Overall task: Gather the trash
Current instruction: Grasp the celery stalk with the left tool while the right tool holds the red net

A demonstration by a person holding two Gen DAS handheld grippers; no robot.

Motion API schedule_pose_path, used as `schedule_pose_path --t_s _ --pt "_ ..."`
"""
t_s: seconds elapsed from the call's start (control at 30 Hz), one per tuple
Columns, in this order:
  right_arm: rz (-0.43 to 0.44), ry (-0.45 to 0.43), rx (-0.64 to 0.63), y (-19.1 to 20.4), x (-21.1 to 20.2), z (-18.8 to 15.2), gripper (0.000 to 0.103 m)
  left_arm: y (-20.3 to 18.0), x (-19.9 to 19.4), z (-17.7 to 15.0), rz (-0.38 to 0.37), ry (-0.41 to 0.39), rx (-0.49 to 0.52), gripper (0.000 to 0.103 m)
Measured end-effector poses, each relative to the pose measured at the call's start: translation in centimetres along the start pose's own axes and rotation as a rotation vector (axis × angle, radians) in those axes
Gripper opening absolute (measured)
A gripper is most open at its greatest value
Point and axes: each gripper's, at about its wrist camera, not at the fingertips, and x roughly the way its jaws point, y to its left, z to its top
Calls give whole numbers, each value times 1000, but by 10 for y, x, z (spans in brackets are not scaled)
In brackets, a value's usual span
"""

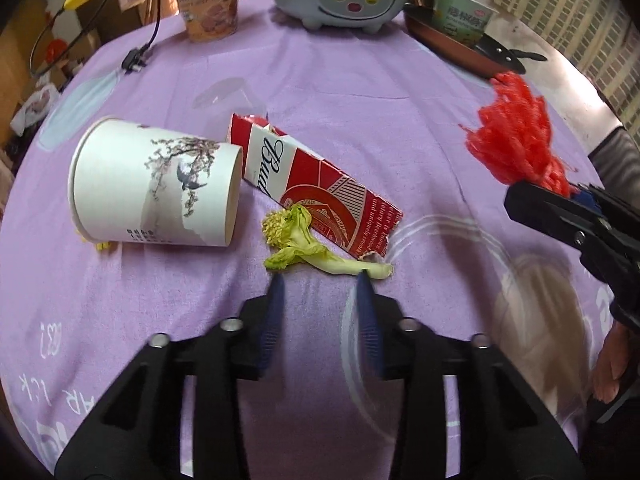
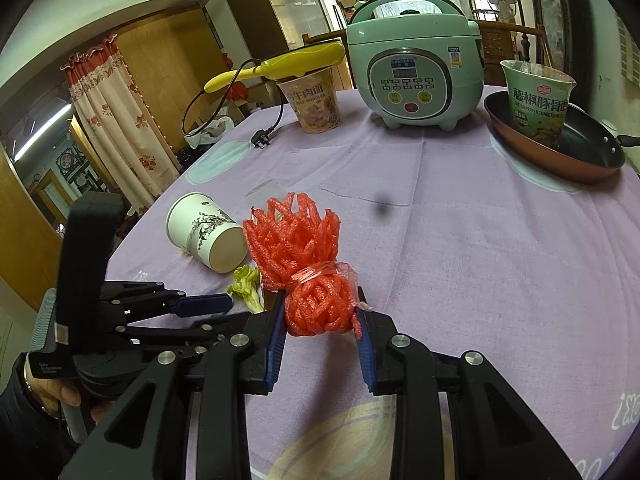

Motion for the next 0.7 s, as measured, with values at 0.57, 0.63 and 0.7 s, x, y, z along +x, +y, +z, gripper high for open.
schedule_pose_path --t_s 0.57,0.63,0.7 --pt "19 -14 4 1 -7 0 32 3 5 21 -23 82 -190 55" --pt "20 -17 7 0 -8 0 32 2 1 21 -24 77 -193 57" --pt "22 -18 8 0 -8 0 32 1 -3 20 -13 67 -190 57"
